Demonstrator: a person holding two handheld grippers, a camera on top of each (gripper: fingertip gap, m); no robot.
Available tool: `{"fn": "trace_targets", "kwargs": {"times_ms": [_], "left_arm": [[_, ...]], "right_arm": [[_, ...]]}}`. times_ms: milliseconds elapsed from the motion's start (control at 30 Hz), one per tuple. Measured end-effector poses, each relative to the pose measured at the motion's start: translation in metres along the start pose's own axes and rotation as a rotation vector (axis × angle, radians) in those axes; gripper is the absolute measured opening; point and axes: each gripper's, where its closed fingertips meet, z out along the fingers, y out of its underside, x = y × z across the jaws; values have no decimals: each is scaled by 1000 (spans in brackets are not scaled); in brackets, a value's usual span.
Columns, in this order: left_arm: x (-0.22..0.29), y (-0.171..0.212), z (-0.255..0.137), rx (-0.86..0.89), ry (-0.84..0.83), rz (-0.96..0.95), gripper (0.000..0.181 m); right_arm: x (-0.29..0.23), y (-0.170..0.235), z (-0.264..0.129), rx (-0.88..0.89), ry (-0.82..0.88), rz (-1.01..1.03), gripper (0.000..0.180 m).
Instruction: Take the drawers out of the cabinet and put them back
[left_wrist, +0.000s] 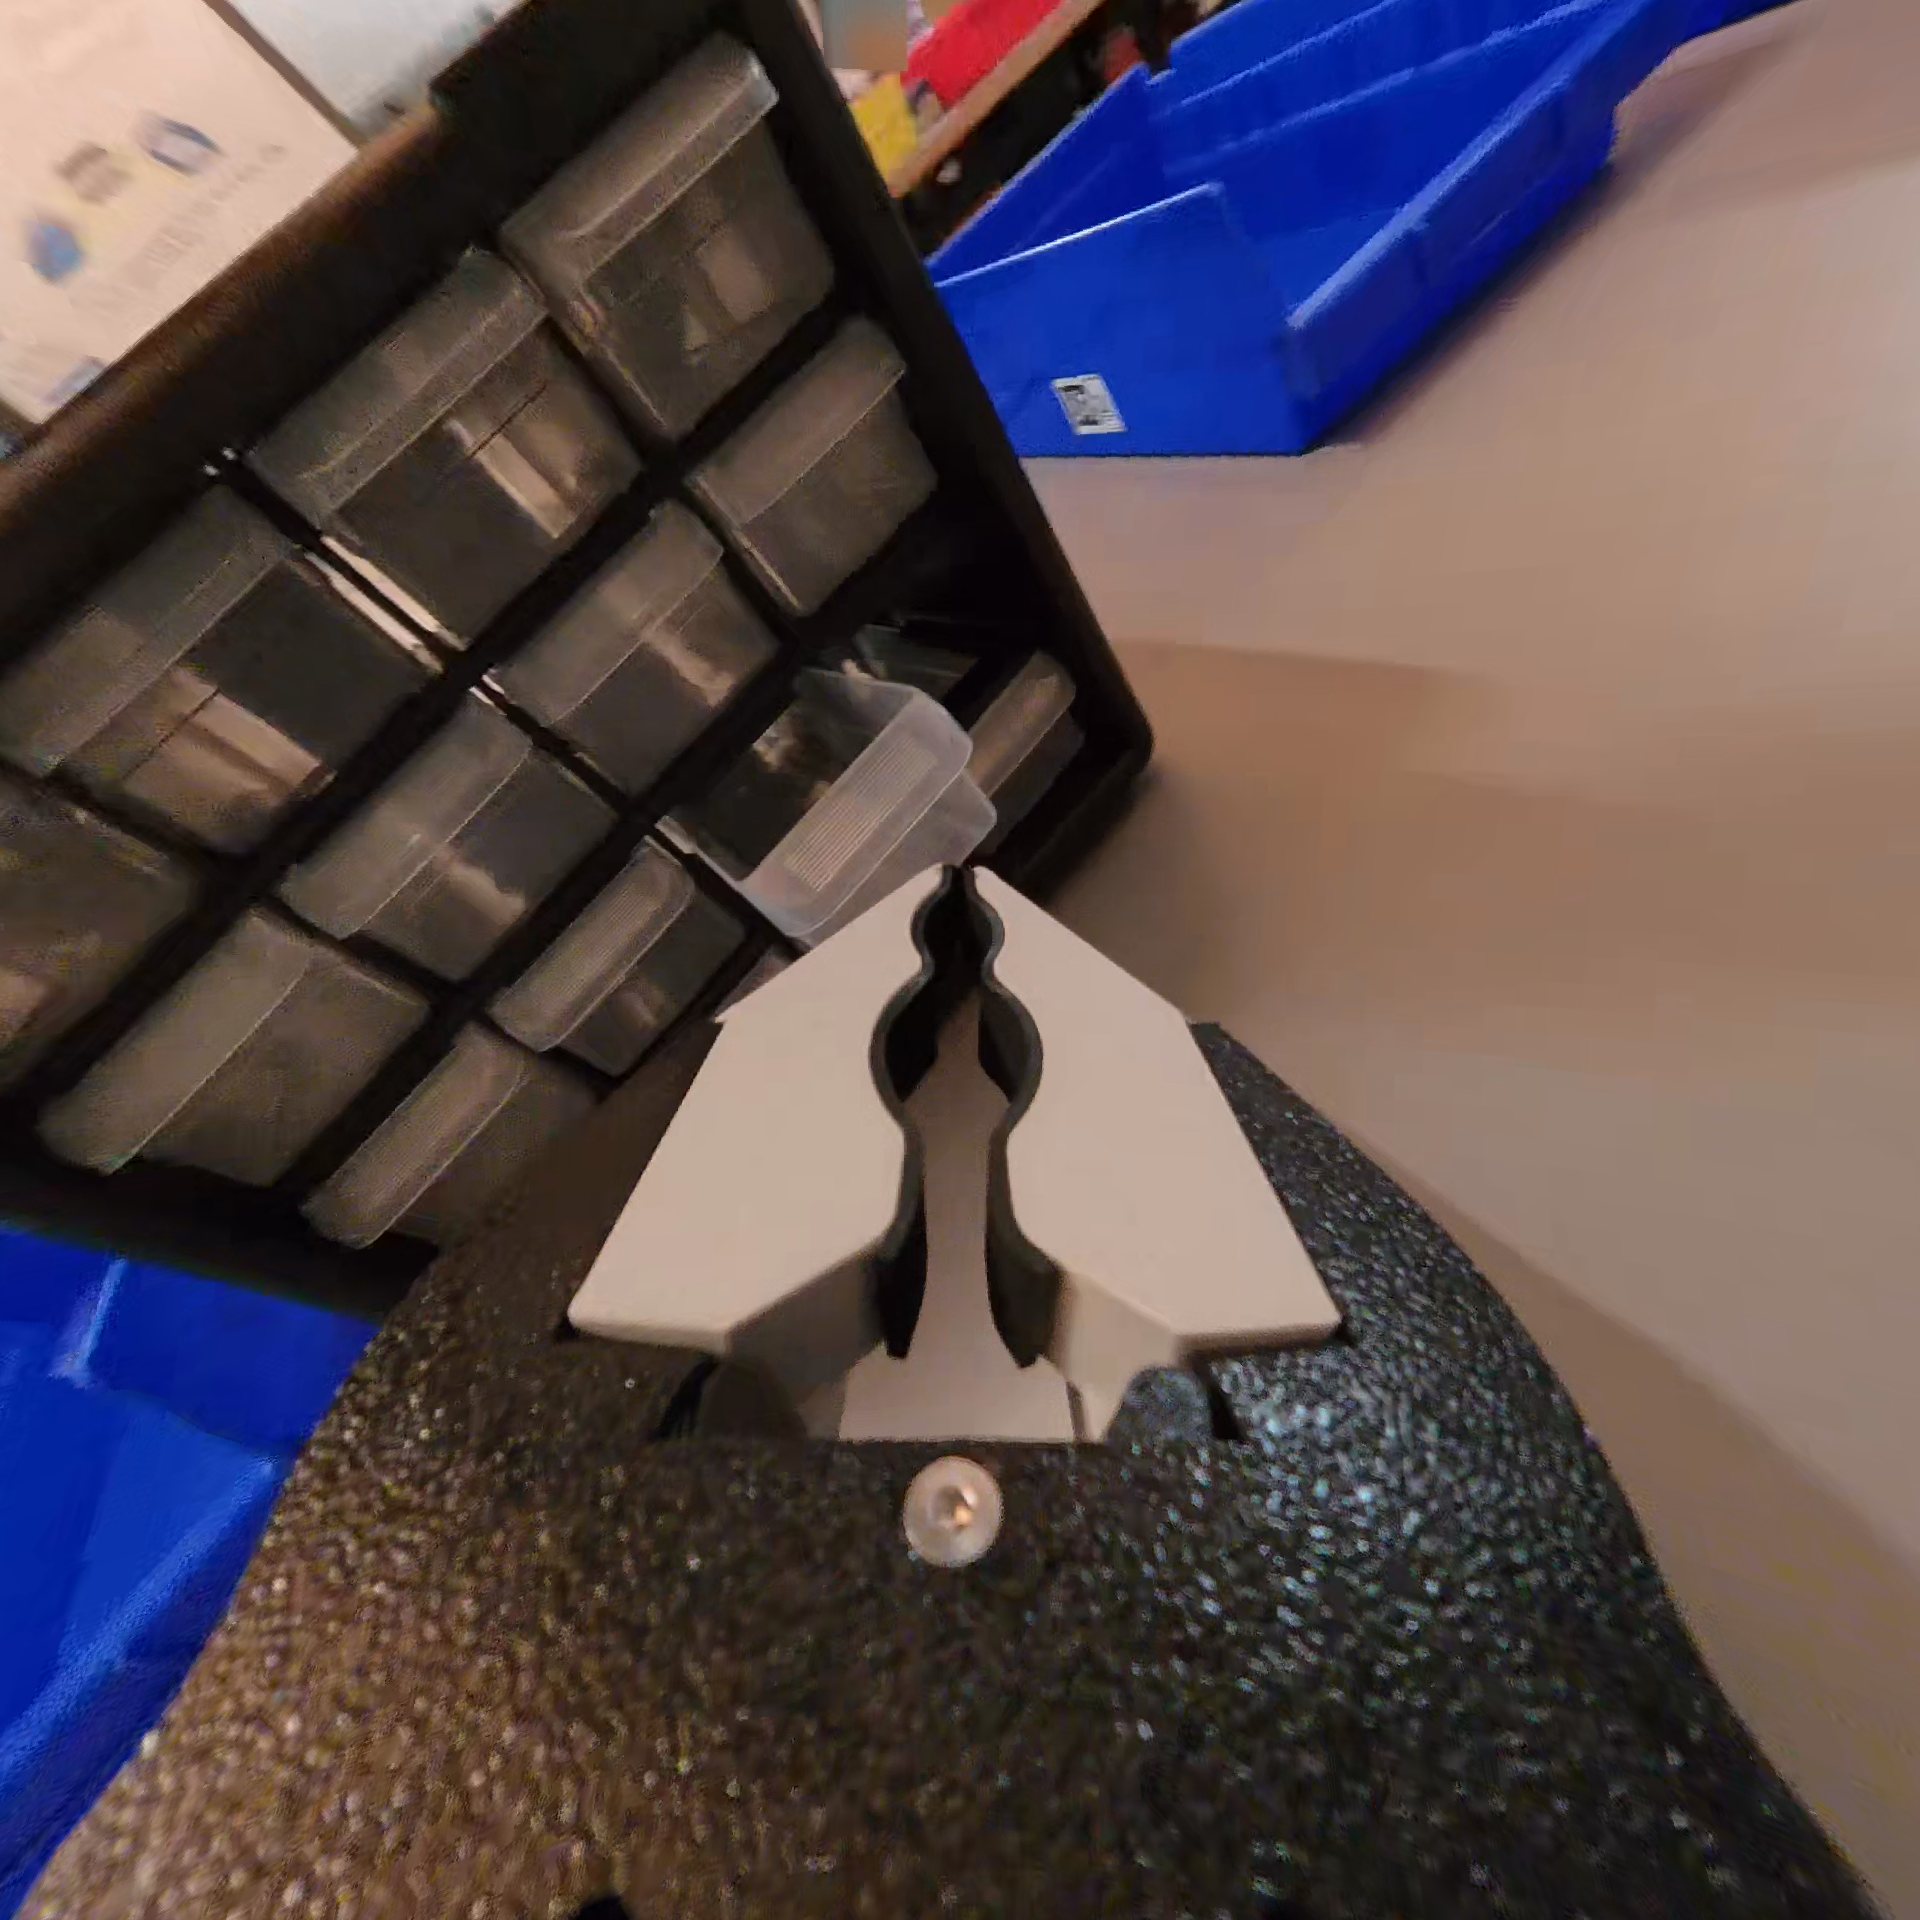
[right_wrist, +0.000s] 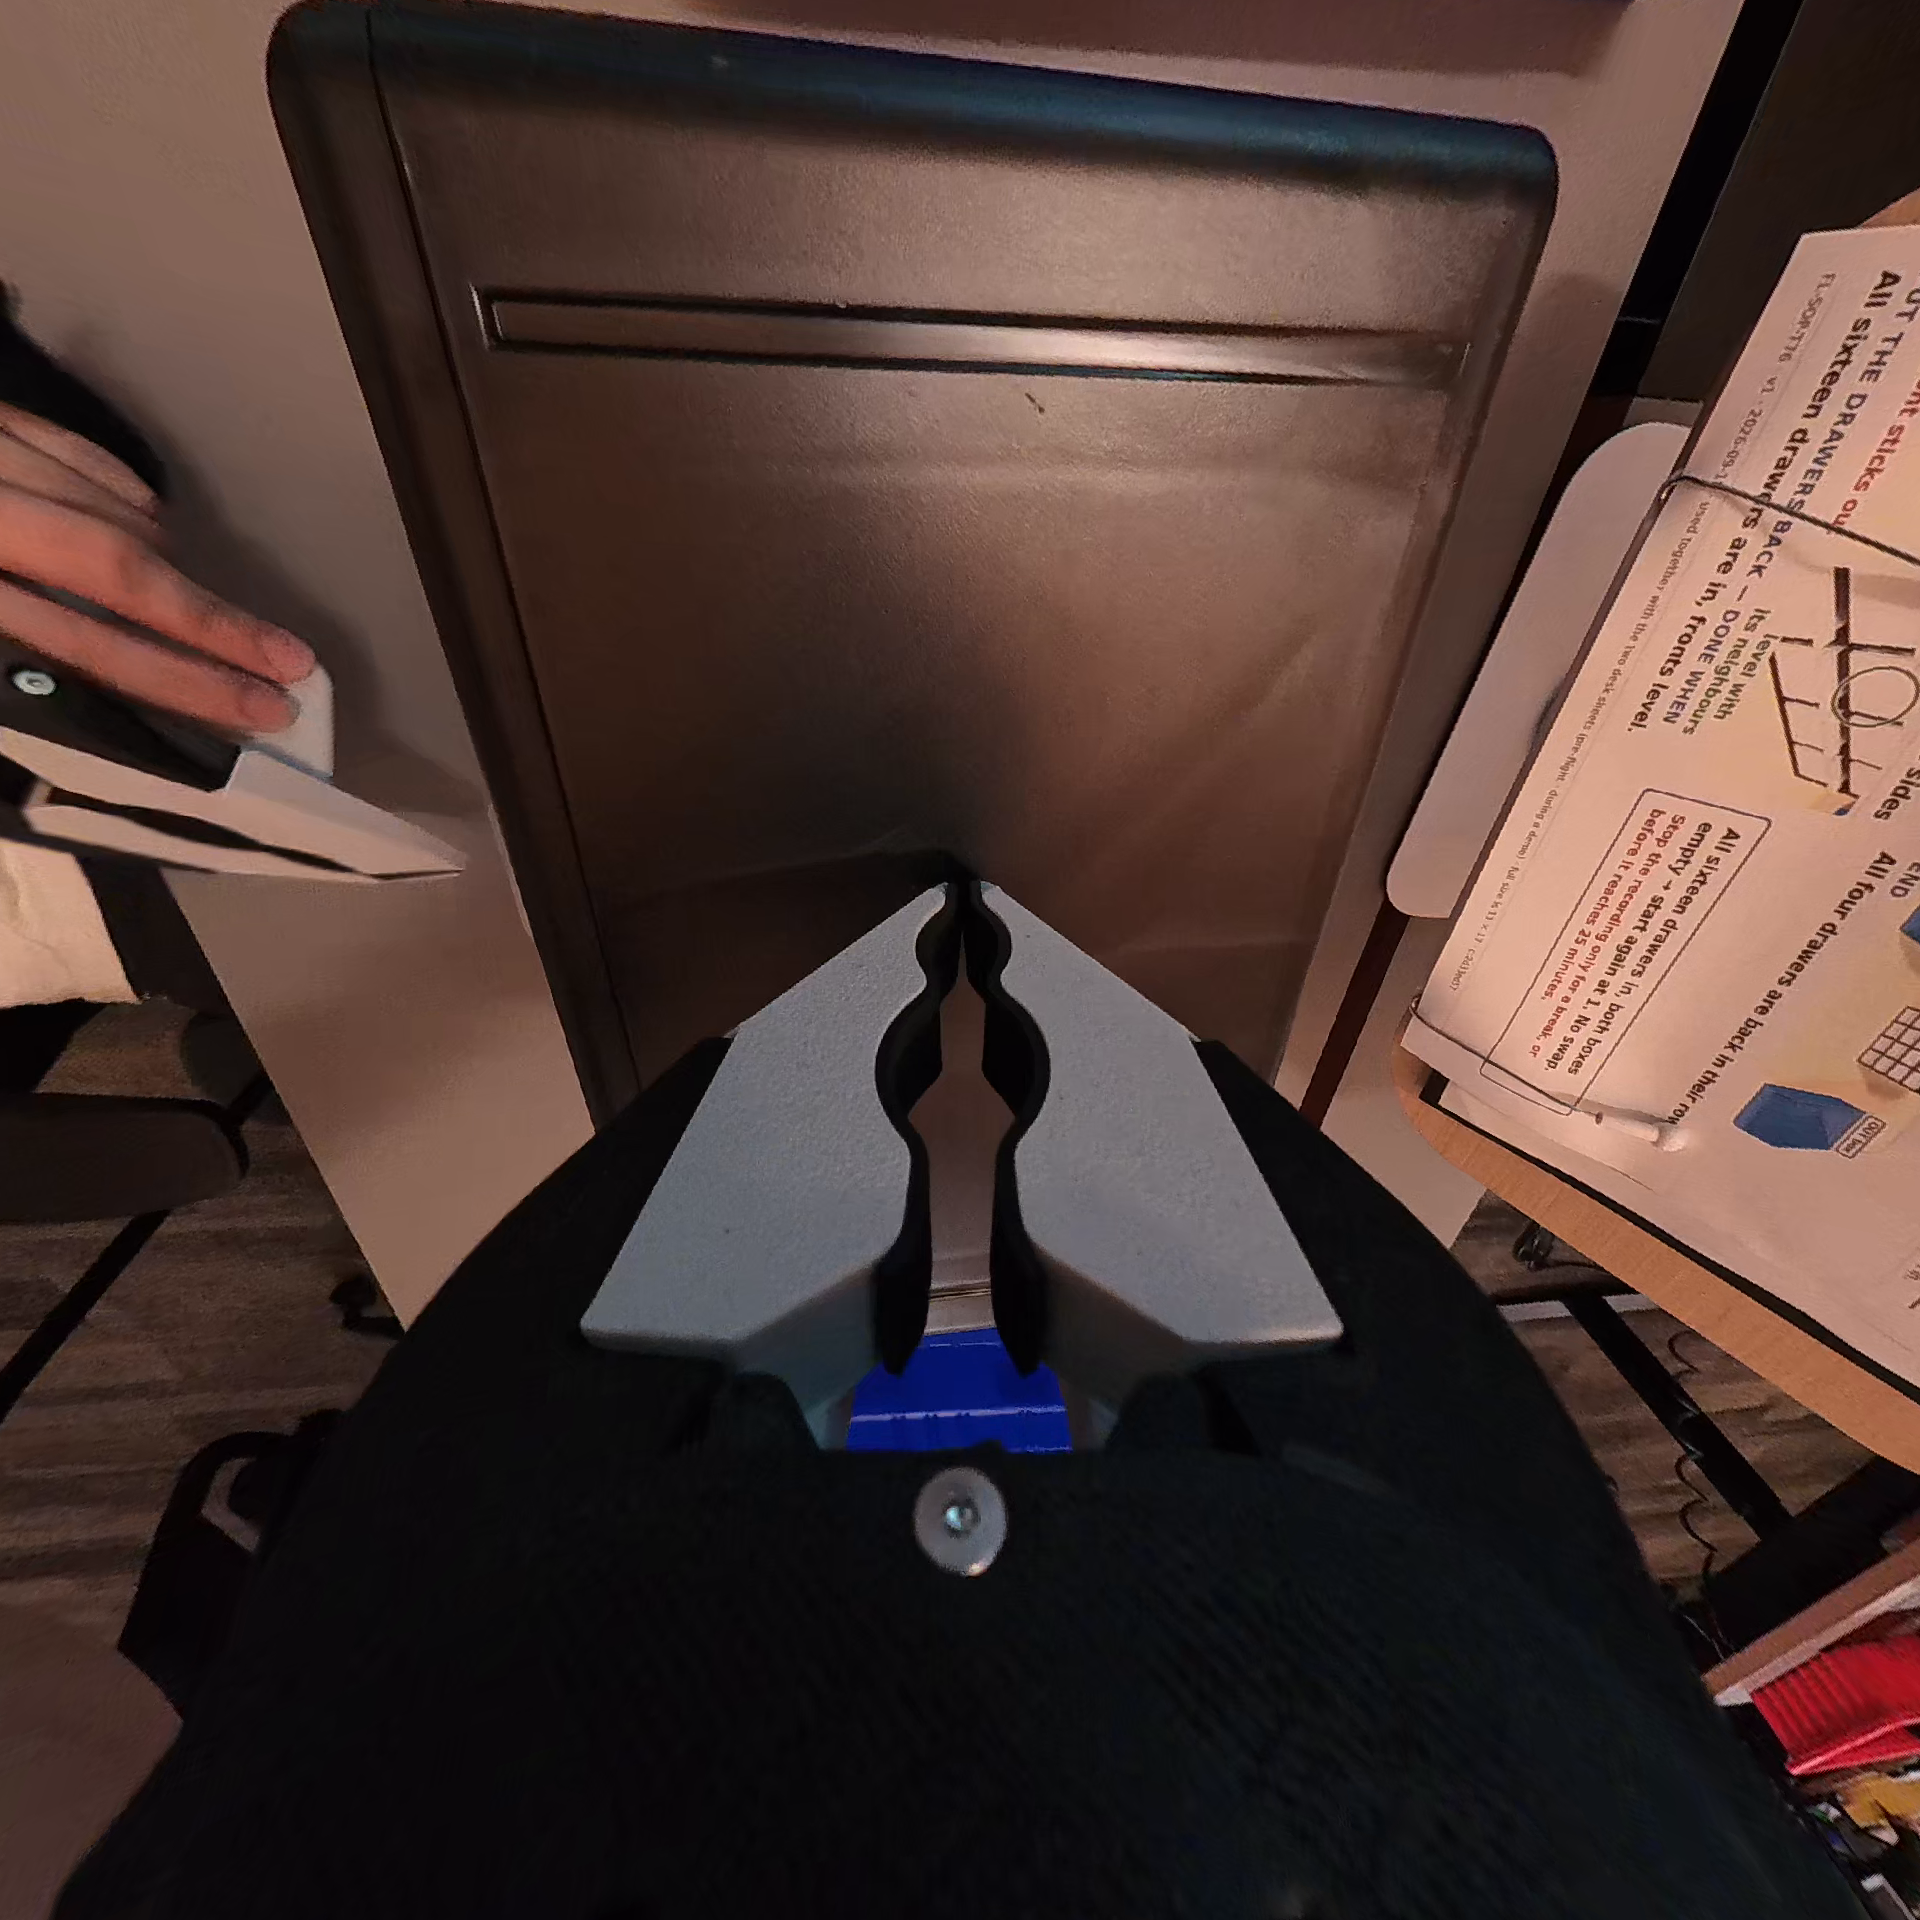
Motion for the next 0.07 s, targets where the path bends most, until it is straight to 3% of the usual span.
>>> {"fn": "trace_targets", "kwargs": {"times_ms": [33,67], "left_arm": [[0,3,3,7,-40,27,0],[0,5,7,9,-73,74,0]], "right_arm": [[0,0,0,-4,1,1,0],[0,0,0,-7,3,1,0]]}}
